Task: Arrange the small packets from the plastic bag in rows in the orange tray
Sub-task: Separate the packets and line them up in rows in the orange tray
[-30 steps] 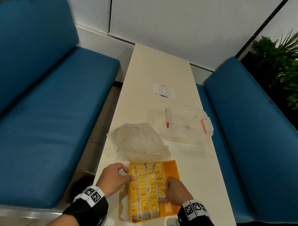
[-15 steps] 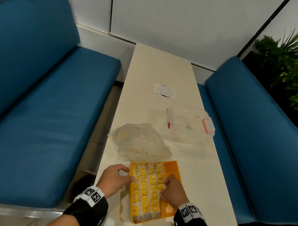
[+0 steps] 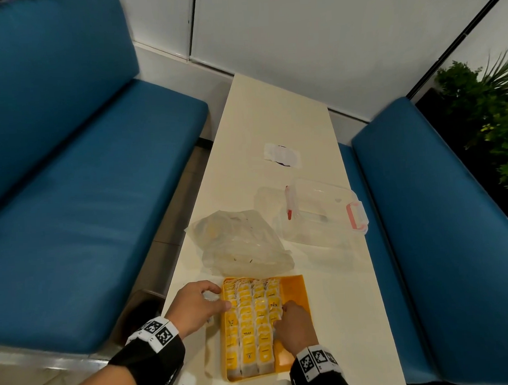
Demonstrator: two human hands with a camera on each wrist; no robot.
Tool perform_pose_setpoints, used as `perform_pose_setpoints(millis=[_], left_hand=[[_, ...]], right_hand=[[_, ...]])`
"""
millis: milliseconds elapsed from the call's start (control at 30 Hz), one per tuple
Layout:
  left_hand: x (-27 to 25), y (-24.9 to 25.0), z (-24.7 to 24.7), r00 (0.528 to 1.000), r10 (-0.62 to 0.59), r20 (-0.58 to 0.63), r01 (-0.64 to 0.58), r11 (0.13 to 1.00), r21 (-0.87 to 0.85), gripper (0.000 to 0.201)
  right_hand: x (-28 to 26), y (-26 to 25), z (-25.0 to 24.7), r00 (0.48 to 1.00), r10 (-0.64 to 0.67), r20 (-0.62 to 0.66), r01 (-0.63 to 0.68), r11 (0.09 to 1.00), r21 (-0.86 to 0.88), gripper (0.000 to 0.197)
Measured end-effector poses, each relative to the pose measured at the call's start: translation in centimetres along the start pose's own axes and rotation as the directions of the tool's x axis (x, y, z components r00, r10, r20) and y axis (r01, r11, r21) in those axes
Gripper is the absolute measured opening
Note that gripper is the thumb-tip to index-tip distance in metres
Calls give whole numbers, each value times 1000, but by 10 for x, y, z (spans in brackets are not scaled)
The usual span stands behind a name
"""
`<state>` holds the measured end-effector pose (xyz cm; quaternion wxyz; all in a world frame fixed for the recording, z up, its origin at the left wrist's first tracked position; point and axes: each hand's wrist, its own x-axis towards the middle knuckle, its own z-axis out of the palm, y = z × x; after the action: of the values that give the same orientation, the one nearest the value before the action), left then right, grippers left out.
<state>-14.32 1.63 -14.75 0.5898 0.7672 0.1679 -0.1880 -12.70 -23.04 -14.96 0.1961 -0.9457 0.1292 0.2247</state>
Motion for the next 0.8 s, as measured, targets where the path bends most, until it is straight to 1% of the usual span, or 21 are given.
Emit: perform_pose_setpoints(millis=[200,267,467,533,633,700,800], left_hand=[[0,2,-1,1000,-13,8,13,1000,3,38],[0,3,-1,1000,-14,11,14,1000,9,38],[-2,6,-2,1000,-26,14,25,999,19,40],[-3,7,-3,999,-29,17,29,999,21,41],[-4,9,-5,998,-53,36,52,999,1,40],[-5,10,-9,994,-88,68,93,993,-73,36],[-10,19,-21,976,-162,146,193,952,-236,37]], right_hand=[[-1,-2,1,1000,-26,-8,26,1000,6,14],[-2,-4,-1,999,-33,-22,33,999,28,12],[-4,-10,-2,998,-15,-54,19,997,75,7],[-4,-11,-2,998,-7,-61,13,996,90,8],[-7,-12,-5,999,-3,-39,6,995,95,7],[-10,-13,-11,999,-12,-44,16,997,82,15],[-18,-20,-25,994,-64,-89,67,997,35,41]])
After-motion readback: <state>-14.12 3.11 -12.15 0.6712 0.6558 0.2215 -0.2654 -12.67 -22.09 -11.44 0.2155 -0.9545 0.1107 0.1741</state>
